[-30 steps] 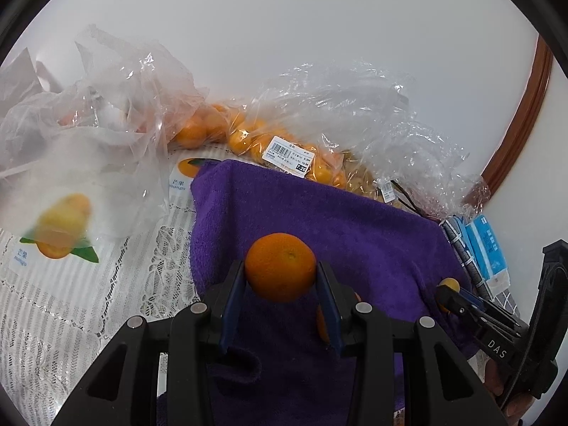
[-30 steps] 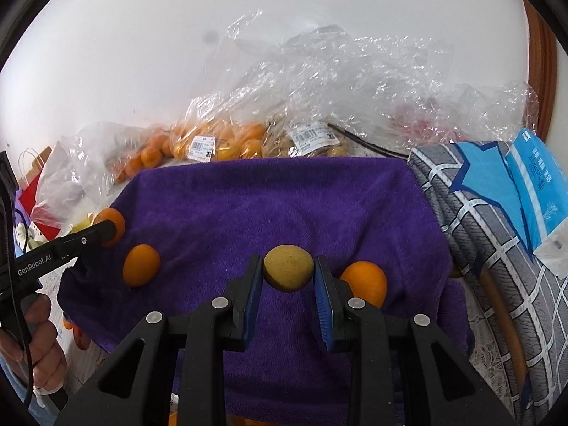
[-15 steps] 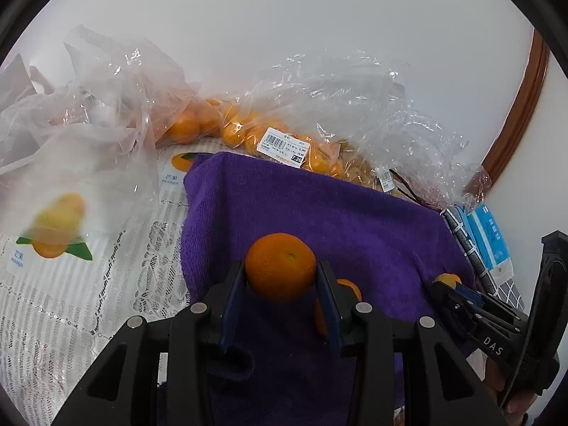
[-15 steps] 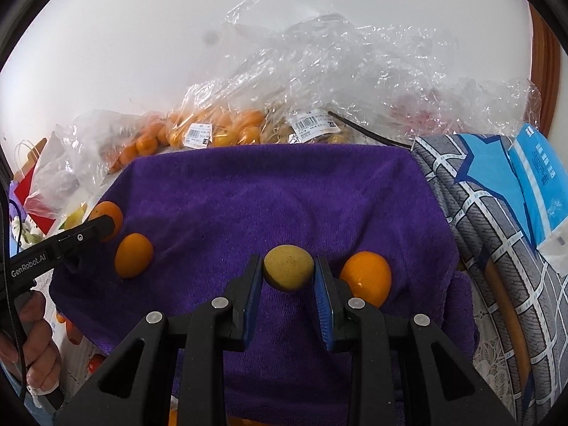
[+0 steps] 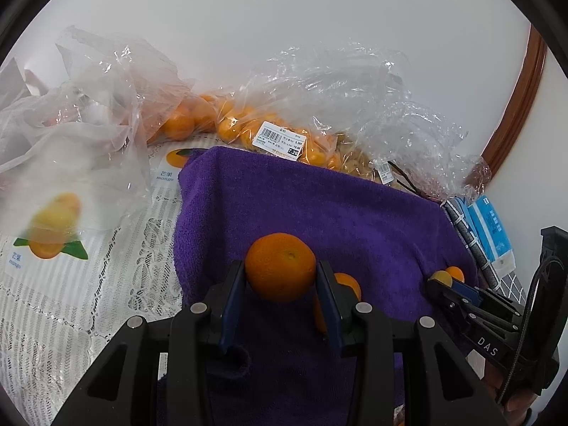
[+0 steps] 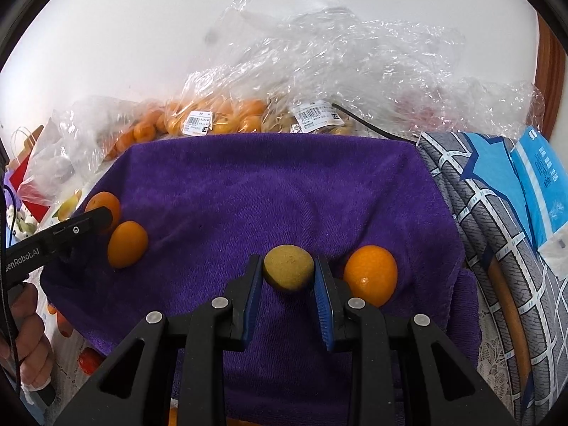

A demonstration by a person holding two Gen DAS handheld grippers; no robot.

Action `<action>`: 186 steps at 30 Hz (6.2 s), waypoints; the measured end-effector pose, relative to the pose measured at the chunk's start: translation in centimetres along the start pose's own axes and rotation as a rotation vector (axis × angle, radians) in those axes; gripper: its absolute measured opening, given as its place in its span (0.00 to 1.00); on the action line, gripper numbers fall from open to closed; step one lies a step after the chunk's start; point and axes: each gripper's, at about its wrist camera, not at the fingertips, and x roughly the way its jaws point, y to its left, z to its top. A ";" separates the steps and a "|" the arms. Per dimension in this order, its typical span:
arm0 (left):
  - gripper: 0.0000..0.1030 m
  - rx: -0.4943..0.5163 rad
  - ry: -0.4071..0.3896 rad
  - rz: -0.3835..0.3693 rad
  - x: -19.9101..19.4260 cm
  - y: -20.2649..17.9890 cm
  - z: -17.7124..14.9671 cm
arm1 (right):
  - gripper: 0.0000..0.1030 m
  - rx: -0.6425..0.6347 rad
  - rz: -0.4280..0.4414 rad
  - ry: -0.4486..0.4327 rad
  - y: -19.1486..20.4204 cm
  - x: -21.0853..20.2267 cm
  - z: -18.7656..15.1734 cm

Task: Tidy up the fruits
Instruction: 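Lift the yellow fruit and orange and carry both over the purple towel, then open the right tool on the towel while the left tool releases its orange, then grasp a mandarin with the right tool while the left tool grasps a red fruit, then carry the mandarin and red fruit over the purple towel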

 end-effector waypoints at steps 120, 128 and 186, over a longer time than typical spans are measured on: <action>0.24 0.206 0.135 -0.149 -5.6 -4.3 -8.1 | 0.41 0.052 0.034 -0.036 1.4 -9.1 -9.7; 0.24 0.186 0.027 -0.167 -8.1 -3.9 -7.3 | 0.41 0.133 0.053 -0.108 0.0 -10.3 -10.0; 0.24 0.096 -0.007 -0.083 -3.7 -3.2 -2.0 | 0.41 0.097 -0.057 -0.118 -1.0 -5.4 -3.1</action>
